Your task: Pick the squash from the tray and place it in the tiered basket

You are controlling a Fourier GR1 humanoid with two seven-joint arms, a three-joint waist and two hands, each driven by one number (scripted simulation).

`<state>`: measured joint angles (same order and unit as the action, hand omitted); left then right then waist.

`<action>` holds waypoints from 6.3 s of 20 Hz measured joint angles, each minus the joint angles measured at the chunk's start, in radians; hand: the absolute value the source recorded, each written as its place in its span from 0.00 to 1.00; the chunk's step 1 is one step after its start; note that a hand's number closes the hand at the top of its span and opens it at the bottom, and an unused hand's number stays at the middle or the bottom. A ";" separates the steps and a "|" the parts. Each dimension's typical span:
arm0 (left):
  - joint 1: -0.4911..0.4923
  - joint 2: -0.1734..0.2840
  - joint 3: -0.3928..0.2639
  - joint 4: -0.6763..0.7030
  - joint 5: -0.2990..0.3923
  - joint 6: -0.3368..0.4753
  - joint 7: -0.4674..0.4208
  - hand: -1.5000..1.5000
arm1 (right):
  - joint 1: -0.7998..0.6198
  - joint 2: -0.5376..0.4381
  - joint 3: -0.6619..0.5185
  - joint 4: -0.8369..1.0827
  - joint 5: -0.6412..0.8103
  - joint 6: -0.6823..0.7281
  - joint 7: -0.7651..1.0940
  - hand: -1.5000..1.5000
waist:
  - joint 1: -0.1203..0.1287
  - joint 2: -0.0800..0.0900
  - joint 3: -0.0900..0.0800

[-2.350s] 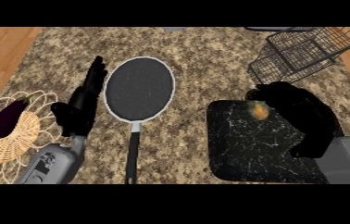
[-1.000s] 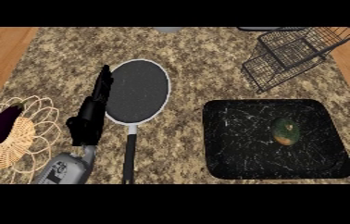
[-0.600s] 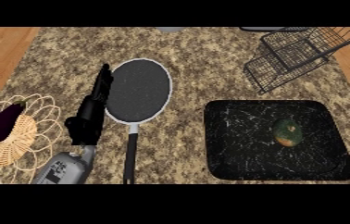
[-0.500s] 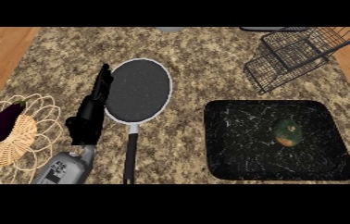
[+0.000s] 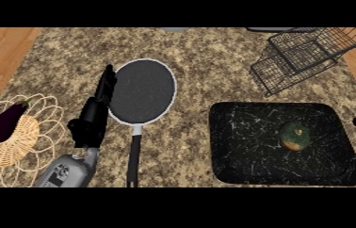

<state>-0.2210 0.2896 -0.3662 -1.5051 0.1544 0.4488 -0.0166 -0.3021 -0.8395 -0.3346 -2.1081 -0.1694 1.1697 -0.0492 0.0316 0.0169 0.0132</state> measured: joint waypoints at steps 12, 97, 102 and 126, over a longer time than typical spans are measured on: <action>-0.006 -0.011 -0.003 0.012 -0.011 -0.006 -0.009 0.50 | 0.017 -0.013 0.063 -0.103 0.169 -0.065 -0.085 0.00 | 0.012 0.005 0.002; 0.077 -0.098 0.149 -0.044 -0.159 -0.121 0.048 0.50 | -0.049 0.198 0.664 1.131 1.237 -1.198 -0.657 1.00 | -0.041 -0.034 -0.033; 0.084 -0.098 0.155 -0.048 -0.162 -0.119 0.054 0.50 | -0.003 0.244 0.655 1.042 1.322 -1.137 -0.342 1.00 | -0.053 -0.038 -0.037; 0.062 -0.122 0.192 -0.016 -0.174 -0.156 0.043 0.50 | 0.017 0.126 0.099 0.126 0.889 -0.529 0.188 1.00 | -0.043 -0.021 -0.015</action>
<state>-0.1593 0.1672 -0.1743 -1.5208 -0.0200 0.2927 0.0268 -0.2854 -0.7134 -0.2360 -1.9819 0.7192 0.6406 0.1391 -0.0117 -0.0045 -0.0014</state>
